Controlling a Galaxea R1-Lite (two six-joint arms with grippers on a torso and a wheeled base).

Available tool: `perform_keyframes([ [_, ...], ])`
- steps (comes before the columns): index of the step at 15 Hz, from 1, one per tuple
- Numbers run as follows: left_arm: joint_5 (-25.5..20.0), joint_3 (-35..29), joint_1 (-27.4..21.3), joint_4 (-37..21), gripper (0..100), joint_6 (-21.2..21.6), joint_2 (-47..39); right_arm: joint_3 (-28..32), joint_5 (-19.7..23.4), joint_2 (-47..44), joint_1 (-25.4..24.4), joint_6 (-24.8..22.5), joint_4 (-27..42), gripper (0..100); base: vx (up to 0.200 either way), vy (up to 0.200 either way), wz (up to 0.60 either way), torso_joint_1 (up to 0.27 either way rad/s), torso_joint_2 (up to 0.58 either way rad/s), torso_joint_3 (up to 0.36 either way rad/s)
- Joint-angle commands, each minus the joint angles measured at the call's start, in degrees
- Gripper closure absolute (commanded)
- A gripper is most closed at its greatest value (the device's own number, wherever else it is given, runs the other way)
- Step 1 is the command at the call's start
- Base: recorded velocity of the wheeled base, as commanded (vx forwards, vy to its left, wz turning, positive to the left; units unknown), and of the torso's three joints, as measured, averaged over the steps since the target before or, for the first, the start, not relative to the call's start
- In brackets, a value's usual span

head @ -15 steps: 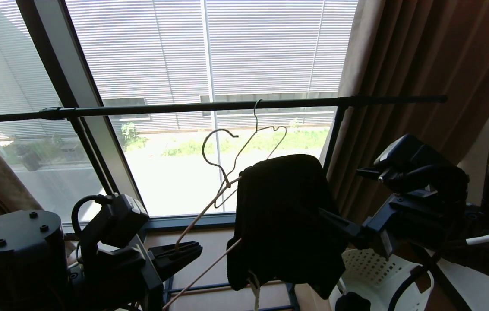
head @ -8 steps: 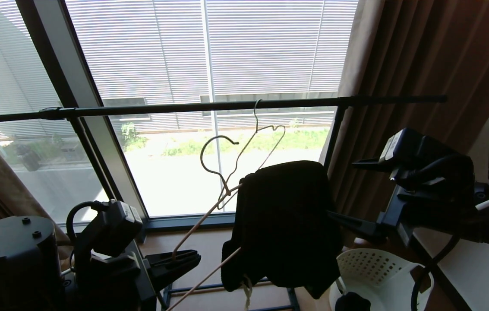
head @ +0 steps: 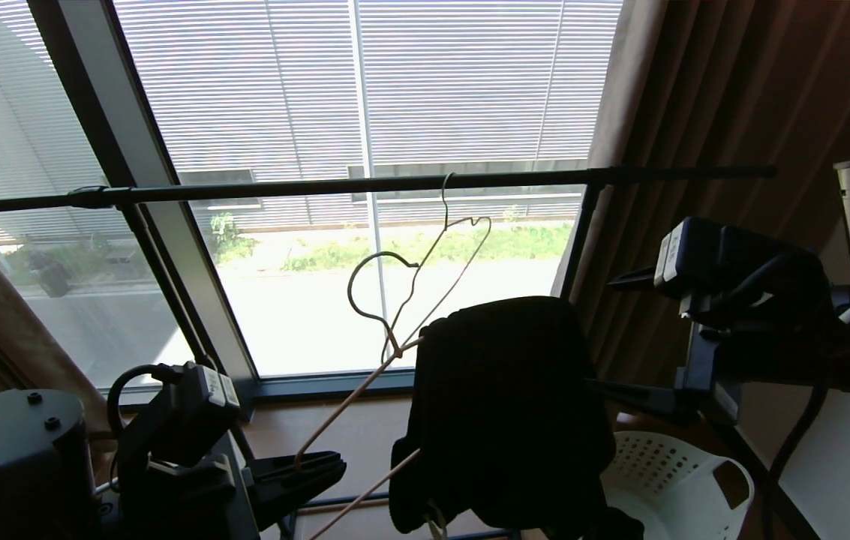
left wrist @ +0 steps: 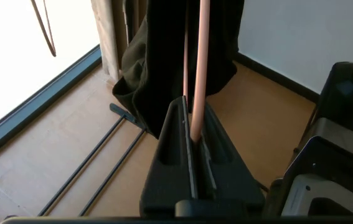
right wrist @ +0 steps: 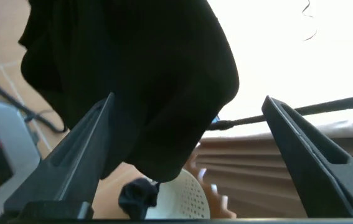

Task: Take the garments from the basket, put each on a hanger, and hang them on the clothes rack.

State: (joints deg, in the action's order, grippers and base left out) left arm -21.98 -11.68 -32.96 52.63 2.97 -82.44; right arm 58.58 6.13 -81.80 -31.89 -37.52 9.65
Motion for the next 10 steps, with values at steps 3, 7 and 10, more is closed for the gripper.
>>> perform_keyframes([
  [3, -0.1, 0.2, -0.3, -0.1, 100, 1.8, -0.3, 20.8, 4.2, -6.5, -0.2, -5.8, 25.1, 0, 0.000, 0.000, 0.00, 0.000, 0.00, 0.000],
  [7, -2.8, 0.1, -0.7, -0.1, 100, 2.7, -0.5, 31.4, 8.4, -12.8, 0.4, -13.3, 36.3, 0, 0.000, 0.000, 0.00, 0.000, 0.00, 0.000],
  [10, -6.1, -0.3, -0.7, -0.1, 100, 3.1, -1.2, 35.9, 14.6, -16.9, 0.3, -14.7, 37.8, 0, 0.000, 0.000, 0.00, 0.000, 0.00, 0.000],
])
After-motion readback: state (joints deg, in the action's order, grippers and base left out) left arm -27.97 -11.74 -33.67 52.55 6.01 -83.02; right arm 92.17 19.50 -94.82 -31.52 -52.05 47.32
